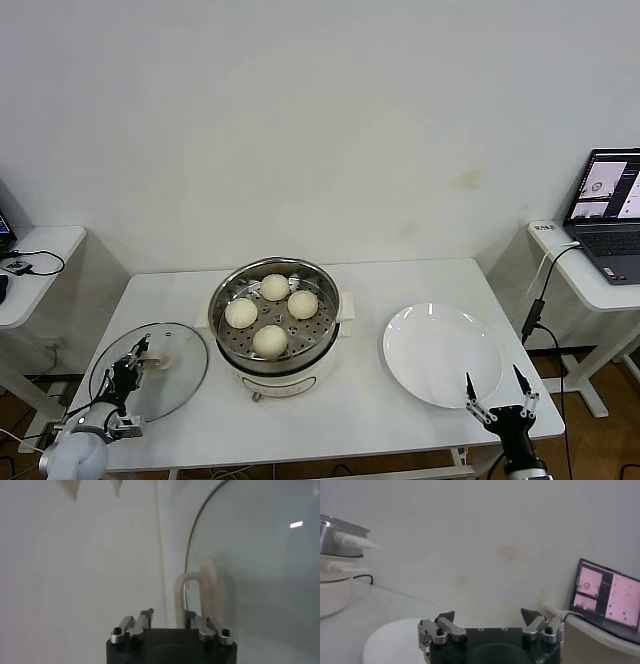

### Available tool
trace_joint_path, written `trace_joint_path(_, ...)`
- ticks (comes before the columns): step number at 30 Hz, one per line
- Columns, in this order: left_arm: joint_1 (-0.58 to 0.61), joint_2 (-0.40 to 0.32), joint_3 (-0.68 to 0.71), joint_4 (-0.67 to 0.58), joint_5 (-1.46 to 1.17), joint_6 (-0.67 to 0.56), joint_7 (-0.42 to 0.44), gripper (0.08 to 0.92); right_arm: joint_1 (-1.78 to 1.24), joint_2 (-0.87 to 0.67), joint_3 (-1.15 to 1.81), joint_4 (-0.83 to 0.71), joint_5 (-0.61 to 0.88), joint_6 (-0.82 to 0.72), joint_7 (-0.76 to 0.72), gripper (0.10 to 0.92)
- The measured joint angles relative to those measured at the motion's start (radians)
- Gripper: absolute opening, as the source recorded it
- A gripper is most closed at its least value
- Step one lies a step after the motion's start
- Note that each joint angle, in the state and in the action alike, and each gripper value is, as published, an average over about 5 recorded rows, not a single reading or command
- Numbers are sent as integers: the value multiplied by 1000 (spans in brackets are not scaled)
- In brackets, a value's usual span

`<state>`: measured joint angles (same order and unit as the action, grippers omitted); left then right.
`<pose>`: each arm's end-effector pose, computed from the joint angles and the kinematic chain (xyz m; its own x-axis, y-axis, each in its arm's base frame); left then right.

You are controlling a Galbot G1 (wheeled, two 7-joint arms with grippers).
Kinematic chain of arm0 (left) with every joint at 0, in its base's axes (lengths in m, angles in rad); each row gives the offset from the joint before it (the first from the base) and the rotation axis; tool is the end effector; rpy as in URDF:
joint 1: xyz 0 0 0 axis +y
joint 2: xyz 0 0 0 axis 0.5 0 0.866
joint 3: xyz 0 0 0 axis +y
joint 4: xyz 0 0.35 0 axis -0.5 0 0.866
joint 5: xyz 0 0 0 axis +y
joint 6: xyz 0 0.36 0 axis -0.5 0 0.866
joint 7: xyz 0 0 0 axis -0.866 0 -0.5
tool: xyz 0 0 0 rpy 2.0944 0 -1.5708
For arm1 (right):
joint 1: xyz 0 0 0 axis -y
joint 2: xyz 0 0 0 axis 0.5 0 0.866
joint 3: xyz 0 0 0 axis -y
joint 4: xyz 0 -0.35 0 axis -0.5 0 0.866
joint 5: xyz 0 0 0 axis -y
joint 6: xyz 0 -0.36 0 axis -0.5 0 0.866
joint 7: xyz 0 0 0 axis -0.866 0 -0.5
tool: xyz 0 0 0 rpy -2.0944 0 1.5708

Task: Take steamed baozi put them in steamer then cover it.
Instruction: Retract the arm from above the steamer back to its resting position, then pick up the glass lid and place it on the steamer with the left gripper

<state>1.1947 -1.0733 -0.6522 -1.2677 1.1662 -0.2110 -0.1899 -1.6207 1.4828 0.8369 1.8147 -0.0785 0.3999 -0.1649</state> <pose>0.2811 0.2570 -0.4269 -0.9834 -0.0327 0.1785 0.1800 -0.0518 0.9823 0.1421 -0.1304 -0.3925 -0.9989 0.0088 -0.0470 0.0235 0.9465 -0.3219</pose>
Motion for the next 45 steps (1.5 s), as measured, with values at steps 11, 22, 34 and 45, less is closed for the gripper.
trace_joint_path(11, 52, 17, -40, -89, -47, 57, -25, 141, 3, -4, -10, 3, -1, 3, -2, 823)
trace_joint_path(22, 153, 64, -134, -350, -139, 216, 72, 141, 15, -7, -24, 3, -3, 1, -3, 823)
trace_joint_path(34, 160, 141, -118, -618, -231, 361, 213, 141, 14, 2, -37, 4, -20, 2, 5, 823)
trace_joint_path(45, 25, 154, 130, -709, -214, 509, 311, 141, 19, 38, -63, -26, -86, 15, 45, 823)
